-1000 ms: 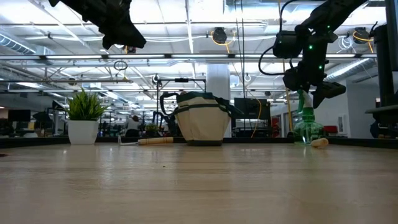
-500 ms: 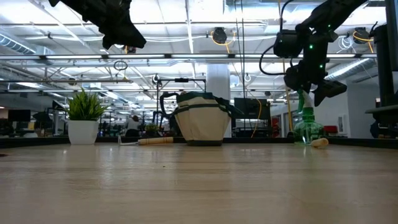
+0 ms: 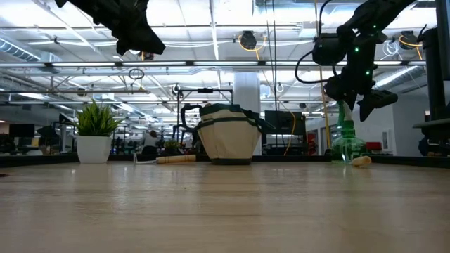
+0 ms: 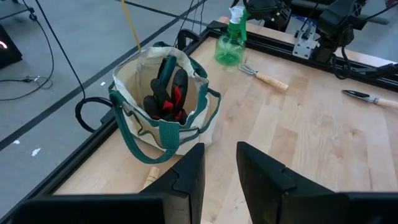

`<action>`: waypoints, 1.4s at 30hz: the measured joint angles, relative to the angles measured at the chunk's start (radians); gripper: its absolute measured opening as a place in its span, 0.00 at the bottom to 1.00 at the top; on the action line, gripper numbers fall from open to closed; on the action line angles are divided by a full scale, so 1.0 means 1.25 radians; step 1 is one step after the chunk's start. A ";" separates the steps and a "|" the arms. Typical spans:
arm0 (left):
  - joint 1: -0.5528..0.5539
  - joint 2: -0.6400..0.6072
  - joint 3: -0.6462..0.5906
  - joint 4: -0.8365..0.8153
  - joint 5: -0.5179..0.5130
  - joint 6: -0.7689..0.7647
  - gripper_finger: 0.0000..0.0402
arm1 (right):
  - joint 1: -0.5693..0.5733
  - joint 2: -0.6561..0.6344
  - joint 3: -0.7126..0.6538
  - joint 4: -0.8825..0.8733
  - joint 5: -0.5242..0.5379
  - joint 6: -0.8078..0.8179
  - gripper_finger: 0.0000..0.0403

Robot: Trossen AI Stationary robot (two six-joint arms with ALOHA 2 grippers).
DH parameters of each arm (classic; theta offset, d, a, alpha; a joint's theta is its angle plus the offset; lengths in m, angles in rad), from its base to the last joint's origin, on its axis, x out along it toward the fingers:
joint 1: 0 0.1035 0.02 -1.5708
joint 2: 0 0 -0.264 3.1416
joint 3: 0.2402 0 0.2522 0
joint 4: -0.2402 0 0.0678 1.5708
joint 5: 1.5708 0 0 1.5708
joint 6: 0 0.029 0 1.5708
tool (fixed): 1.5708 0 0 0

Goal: Pick & Place Garden tools in Gardening bag
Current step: Put the green spray bottle into the green gardening bag

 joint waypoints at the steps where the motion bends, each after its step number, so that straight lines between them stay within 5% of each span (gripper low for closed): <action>1: 0.000 0.000 0.000 0.000 0.001 0.000 0.24 | 0.000 0.000 0.000 -0.003 -0.002 0.001 0.56; 23: 0.000 0.000 0.000 -0.002 0.036 0.040 0.24 | 0.002 -0.084 -0.001 -0.005 -0.030 0.007 0.56; 42: 0.000 0.000 0.000 -0.001 0.036 0.034 0.24 | 0.021 -0.149 -0.001 -0.053 -0.250 0.069 0.56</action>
